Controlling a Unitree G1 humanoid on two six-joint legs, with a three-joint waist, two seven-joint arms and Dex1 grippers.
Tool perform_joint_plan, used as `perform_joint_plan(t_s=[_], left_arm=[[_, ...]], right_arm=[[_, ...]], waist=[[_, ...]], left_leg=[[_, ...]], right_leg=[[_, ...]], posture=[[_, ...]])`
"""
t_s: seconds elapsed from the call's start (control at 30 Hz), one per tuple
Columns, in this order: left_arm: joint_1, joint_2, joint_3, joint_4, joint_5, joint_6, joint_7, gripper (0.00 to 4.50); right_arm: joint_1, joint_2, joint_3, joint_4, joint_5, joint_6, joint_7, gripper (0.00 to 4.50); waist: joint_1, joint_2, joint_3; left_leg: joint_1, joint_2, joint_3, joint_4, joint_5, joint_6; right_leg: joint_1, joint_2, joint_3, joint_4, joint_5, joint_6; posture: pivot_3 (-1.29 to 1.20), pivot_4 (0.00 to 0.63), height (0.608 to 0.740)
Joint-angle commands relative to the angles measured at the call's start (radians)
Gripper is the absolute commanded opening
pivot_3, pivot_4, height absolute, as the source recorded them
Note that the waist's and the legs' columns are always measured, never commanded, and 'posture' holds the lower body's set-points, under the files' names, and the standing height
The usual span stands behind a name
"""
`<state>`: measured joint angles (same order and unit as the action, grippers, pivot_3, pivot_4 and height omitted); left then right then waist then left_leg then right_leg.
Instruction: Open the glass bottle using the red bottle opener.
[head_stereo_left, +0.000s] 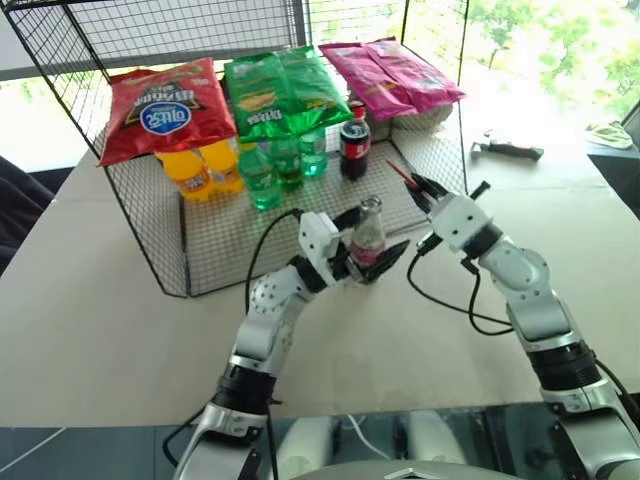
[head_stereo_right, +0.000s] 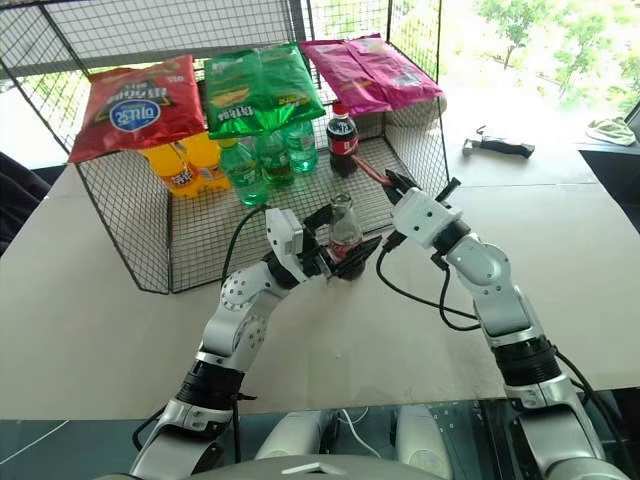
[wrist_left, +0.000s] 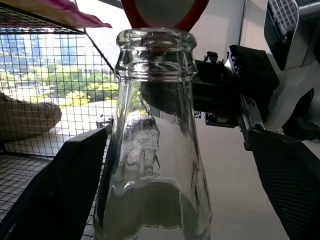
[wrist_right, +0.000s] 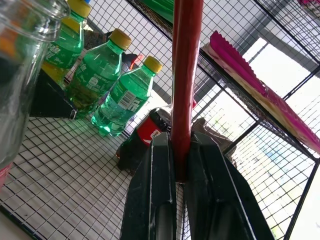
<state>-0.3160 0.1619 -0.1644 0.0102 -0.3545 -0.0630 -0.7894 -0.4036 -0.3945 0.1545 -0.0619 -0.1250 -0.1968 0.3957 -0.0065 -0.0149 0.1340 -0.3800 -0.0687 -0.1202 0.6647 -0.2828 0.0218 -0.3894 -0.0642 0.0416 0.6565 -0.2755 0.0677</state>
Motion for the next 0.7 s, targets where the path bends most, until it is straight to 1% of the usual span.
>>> perform_joint_plan(t_s=[0.03,0.23,0.43,0.6,0.7], left_arm=[[0.011,0.009,-0.003,-0.045,-0.008,0.004,-0.017,4.39],[0.022,0.034,0.005,-0.052,0.000,-0.001,-0.021,4.39],[0.049,0.072,0.017,-0.088,-0.005,0.004,-0.027,4.39],[0.082,0.114,0.023,-0.123,-0.020,0.020,-0.046,4.39],[0.088,0.124,0.028,-0.122,-0.018,0.020,-0.045,4.39]], right_arm=[[0.007,0.003,-0.043,-0.052,0.042,0.027,0.005,0.00],[0.038,0.018,-0.078,-0.075,0.128,0.115,0.025,0.00],[0.106,0.029,-0.135,-0.150,0.281,0.312,0.065,0.00],[0.156,0.004,-0.185,-0.205,0.406,0.498,0.105,0.00],[0.168,-0.011,-0.195,-0.226,0.432,0.549,0.119,0.00]], waist=[[-0.001,0.000,0.000],[-0.002,0.000,0.000],[-0.003,0.000,0.000],[-0.003,0.001,0.001],[-0.003,0.002,0.001]], left_leg=[[0.000,0.000,0.000,0.000,0.000,0.000],[0.000,0.000,0.000,0.000,0.000,0.000],[-0.001,0.000,0.000,-0.001,0.000,0.000],[-0.001,0.000,0.000,-0.001,0.000,0.000],[-0.001,0.000,0.000,-0.002,0.000,0.000]], right_leg=[[0.000,0.000,0.000,0.000,0.000,0.000],[0.000,0.000,0.000,0.000,0.000,0.000],[-0.001,-0.003,0.001,0.000,0.000,0.000],[-0.001,-0.004,0.001,-0.001,0.000,0.000],[-0.001,-0.004,0.001,-0.001,0.000,0.000]], posture=[[0.00,0.150,0.740],[0.00,0.150,0.740],[0.00,0.150,0.740],[0.00,0.150,0.740],[0.00,0.150,0.740]])
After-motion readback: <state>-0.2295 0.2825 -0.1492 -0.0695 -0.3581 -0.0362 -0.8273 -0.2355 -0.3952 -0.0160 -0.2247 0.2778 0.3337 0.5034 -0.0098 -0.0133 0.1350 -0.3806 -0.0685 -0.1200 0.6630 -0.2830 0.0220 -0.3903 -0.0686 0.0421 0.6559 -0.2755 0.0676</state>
